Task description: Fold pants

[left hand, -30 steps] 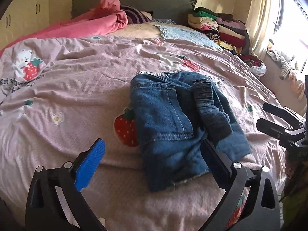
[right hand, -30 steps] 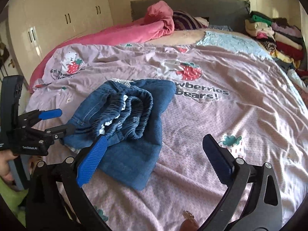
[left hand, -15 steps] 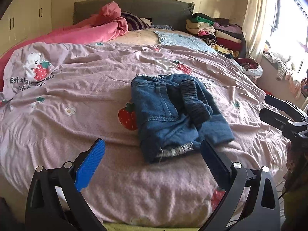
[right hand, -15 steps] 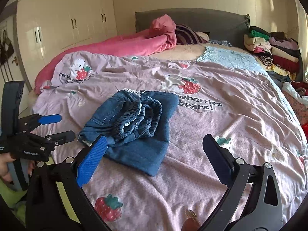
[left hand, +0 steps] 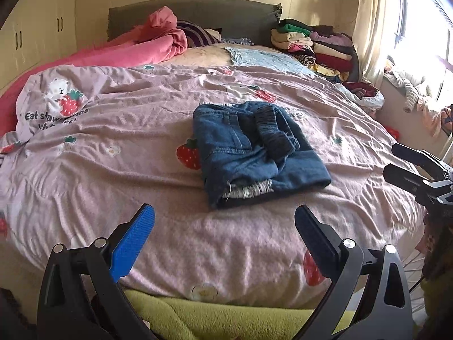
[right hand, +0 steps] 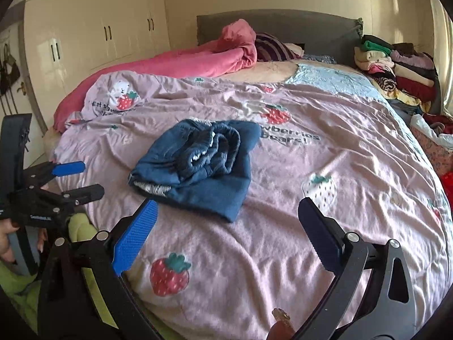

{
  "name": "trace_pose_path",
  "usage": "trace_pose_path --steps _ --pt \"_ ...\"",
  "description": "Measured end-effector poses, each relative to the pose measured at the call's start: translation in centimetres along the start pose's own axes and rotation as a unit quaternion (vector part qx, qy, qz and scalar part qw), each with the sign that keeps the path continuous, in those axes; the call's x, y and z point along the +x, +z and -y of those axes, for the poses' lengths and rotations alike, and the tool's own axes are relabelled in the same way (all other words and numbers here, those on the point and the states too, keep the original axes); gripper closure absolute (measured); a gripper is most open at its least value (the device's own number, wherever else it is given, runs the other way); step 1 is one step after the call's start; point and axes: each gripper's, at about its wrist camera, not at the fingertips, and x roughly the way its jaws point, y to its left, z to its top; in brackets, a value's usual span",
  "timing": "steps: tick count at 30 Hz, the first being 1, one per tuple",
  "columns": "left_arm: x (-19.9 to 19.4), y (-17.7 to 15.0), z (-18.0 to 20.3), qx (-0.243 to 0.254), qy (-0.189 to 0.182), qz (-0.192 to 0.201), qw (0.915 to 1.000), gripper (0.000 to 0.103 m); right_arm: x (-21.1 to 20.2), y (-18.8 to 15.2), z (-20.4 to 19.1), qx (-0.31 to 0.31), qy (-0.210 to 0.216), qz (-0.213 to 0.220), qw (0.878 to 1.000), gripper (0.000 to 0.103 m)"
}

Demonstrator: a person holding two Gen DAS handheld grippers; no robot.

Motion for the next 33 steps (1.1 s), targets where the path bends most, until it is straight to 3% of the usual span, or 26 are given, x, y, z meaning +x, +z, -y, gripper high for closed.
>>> trace_pose_path --steps 13,33 --pt "0.6 -1.4 -0.6 -0.018 0.001 -0.014 0.9997 0.004 1.6 -2.6 0.1 0.03 -0.01 -0.035 0.999 0.009" --pt "1.0 -1.6 -0.9 -0.026 0.02 -0.023 0.9992 0.004 1.5 -2.6 -0.1 0.026 -0.009 -0.035 0.999 0.009"
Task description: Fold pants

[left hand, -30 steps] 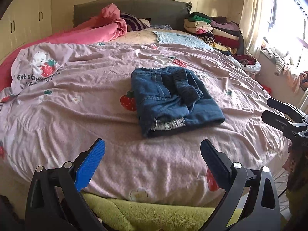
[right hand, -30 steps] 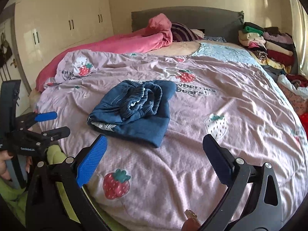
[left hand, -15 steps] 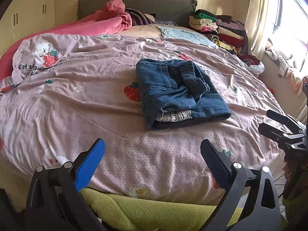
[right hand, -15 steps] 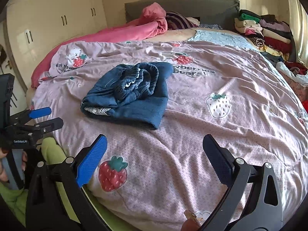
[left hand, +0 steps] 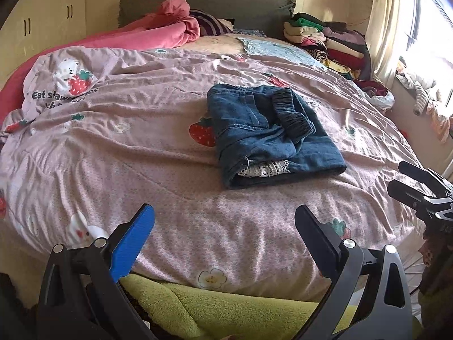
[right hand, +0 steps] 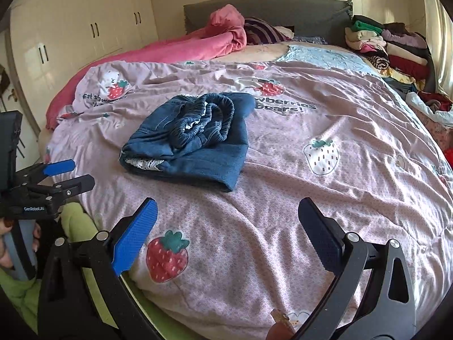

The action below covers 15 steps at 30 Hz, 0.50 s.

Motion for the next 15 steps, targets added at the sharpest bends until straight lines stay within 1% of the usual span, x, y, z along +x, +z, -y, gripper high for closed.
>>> trace_pose_path --steps 15 --pt "-0.2 -0.01 0.21 0.005 0.003 0.0 1.0 0.004 -0.01 0.24 -0.24 -0.002 0.002 0.0 1.0 0.009"
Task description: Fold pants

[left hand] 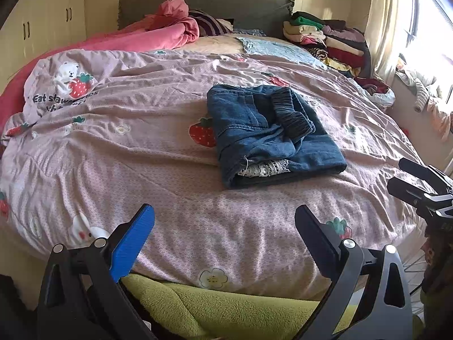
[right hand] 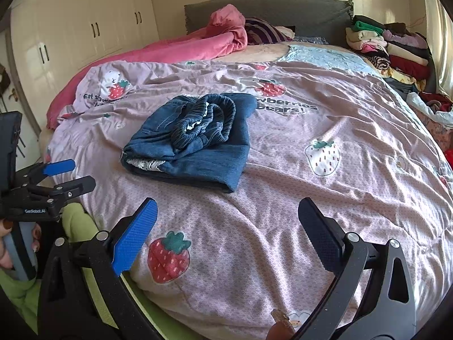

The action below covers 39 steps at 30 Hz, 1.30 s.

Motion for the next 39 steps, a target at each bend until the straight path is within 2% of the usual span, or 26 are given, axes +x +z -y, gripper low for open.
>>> trace_pose_path --steps 22,39 --pt "0.02 -0.07 0.14 0.001 -0.008 -0.007 0.9999 0.004 -0.07 0.2 -0.24 -0.003 -0.003 0.001 1.0 0.009" --pt "0.21 -0.12 -0.18 0.003 0.001 -0.014 0.9999 0.004 -0.07 0.18 -0.25 -0.002 -0.004 0.001 1.0 0.009"
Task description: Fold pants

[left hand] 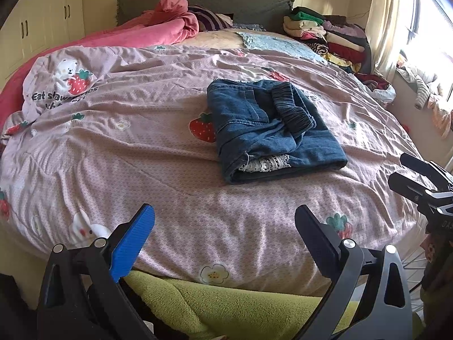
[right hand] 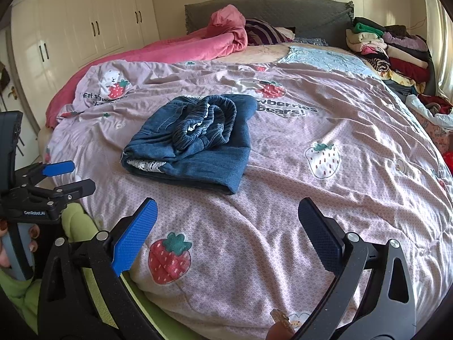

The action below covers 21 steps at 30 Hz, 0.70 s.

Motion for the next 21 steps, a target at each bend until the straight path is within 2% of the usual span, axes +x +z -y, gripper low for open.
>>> trace_pose_path --steps 13,21 --pt "0.0 0.22 -0.28 0.003 0.008 -0.004 1.0 0.004 0.08 -0.04 0.02 0.0 -0.003 -0.002 1.0 0.009" --pt "0.37 0.44 -0.63 0.009 0.056 -0.008 0.9983 0.004 0.51 -0.17 0.58 0.004 -0.012 -0.007 1.0 0.009"
